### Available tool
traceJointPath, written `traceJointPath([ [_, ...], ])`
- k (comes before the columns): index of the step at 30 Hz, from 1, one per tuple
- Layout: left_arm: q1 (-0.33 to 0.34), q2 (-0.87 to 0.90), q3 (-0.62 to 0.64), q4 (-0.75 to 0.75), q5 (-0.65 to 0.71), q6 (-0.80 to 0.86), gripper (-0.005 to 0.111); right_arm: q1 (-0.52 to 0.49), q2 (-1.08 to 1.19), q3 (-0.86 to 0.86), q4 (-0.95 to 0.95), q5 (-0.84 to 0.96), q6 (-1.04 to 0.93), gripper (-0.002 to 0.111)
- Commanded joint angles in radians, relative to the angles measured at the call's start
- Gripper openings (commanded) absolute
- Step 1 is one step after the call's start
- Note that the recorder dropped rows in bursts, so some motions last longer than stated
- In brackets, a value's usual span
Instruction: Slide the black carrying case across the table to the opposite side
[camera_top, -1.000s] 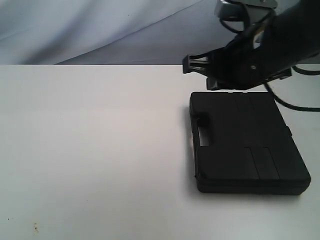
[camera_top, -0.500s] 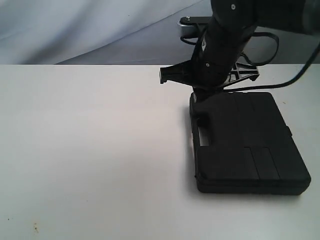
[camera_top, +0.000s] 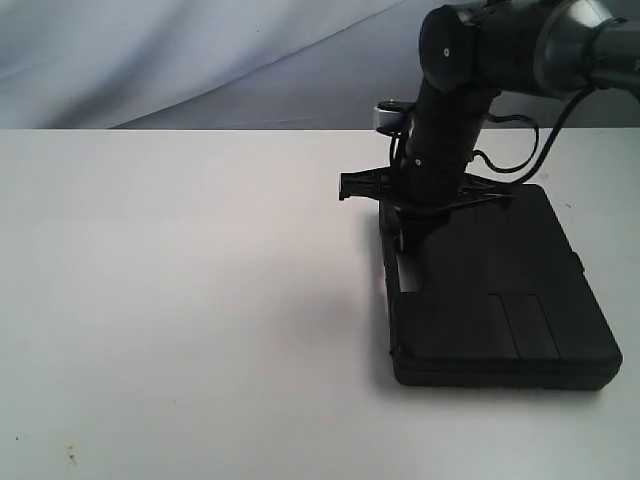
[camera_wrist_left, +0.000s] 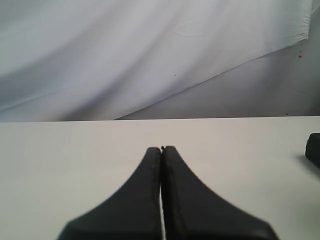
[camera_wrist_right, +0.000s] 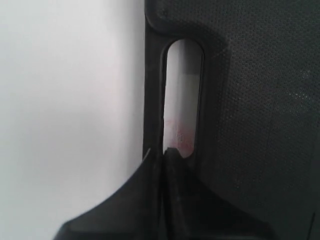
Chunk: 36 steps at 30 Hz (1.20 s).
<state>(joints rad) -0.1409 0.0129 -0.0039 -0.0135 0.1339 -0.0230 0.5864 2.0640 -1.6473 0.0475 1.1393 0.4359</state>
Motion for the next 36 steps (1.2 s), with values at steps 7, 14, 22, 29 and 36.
traceJointPath([
  [7,0.002,-0.005,0.004,0.001,-0.003,-0.002,0.000,-0.007,0.037,-0.006,0.033,-0.030,-0.036,0.001],
  [14,0.002,-0.005,0.004,0.001,-0.003,-0.002,0.000,-0.007,0.067,-0.006,0.058,-0.061,-0.036,0.026],
  [22,0.002,-0.005,0.004,0.001,-0.003,-0.002,0.000,-0.007,0.101,-0.006,0.058,-0.098,-0.036,0.031],
  [29,0.002,-0.005,0.004,0.001,-0.003,-0.002,0.000,-0.007,0.125,-0.006,0.046,-0.125,-0.024,0.031],
  [36,0.002,-0.005,0.004,0.001,-0.003,-0.002,0.000,-0.007,0.160,-0.006,0.040,-0.135,-0.019,0.031],
])
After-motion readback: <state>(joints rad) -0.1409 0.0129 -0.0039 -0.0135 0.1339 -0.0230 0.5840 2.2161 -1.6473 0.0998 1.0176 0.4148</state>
